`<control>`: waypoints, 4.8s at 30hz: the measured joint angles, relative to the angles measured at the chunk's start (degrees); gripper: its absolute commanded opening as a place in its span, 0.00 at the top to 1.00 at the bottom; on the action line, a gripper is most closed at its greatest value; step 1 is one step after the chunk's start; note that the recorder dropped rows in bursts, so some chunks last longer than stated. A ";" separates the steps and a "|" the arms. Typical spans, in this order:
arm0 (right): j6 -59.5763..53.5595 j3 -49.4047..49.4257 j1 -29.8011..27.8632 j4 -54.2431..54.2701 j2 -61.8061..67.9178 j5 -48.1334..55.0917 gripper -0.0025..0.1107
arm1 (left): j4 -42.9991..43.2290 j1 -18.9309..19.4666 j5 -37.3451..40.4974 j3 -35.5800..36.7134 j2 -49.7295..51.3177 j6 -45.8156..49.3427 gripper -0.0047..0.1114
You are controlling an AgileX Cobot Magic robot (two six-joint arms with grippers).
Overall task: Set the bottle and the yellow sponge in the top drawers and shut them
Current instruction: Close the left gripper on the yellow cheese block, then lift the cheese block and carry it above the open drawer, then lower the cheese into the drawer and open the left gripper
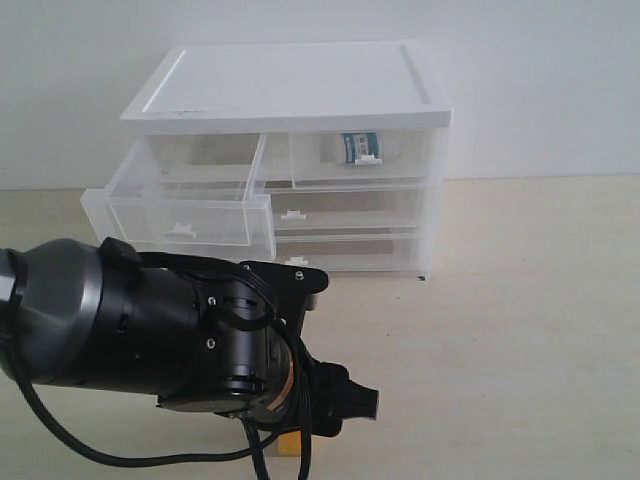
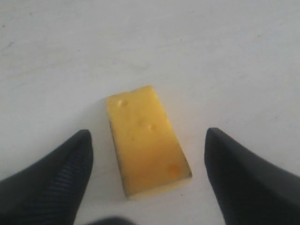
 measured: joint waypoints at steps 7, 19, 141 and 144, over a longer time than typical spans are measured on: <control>0.00 0.00 0.00 0.00 0.00 0.00 0.98 | 0.00 0.00 0.00 0.00 0.24 0.10 0.42; 0.00 0.00 0.00 0.00 0.00 0.00 0.98 | -0.21 0.00 0.00 0.00 2.70 0.10 0.46; 0.00 0.00 0.00 0.00 0.00 0.00 0.98 | -64.73 40.74 33.26 -40.14 -8.29 156.75 0.50; 0.00 0.00 0.00 0.00 0.00 0.00 0.98 | -64.73 40.83 39.78 -40.14 -9.23 154.70 0.57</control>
